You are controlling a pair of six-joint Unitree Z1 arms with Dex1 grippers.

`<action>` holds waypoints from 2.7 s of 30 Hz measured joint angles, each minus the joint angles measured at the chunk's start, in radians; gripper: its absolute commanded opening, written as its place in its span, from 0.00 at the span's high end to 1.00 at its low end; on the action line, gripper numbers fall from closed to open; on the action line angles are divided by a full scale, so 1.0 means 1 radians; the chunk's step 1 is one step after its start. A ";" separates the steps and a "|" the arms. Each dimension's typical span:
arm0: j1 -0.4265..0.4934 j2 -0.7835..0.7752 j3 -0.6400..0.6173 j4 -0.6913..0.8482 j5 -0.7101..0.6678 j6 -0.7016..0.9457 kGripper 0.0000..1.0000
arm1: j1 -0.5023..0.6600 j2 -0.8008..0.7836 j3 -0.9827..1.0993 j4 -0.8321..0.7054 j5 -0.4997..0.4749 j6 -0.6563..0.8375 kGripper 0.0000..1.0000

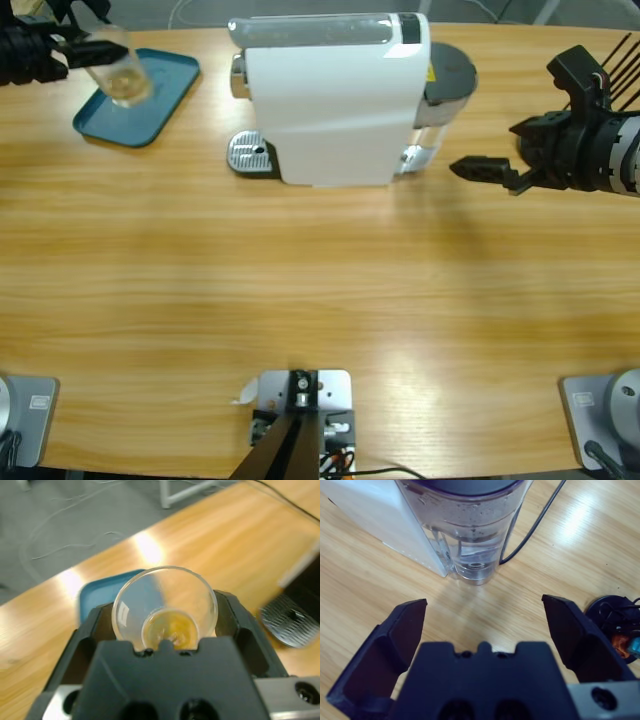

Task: Pour coffee

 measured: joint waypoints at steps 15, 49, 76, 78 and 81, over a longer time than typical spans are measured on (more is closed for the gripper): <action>0.004 0.247 -0.095 -0.152 0.191 -0.058 1.00 | 0.000 0.001 0.002 -0.008 -0.031 0.010 0.00; -0.017 0.343 -0.080 -0.217 0.191 -0.108 0.04 | 0.000 0.038 0.002 -0.023 -0.075 0.020 0.00; -0.386 -0.585 0.096 0.581 0.072 -0.181 0.00 | 0.019 -0.248 -0.126 0.424 0.022 0.000 0.00; -0.401 -0.629 0.112 0.617 0.042 -0.191 0.00 | 0.022 -0.254 -0.157 0.477 0.052 -0.019 0.00; -0.410 -0.685 0.120 0.685 0.034 -0.196 0.00 | 0.023 -0.258 -0.165 0.518 0.070 -0.028 0.00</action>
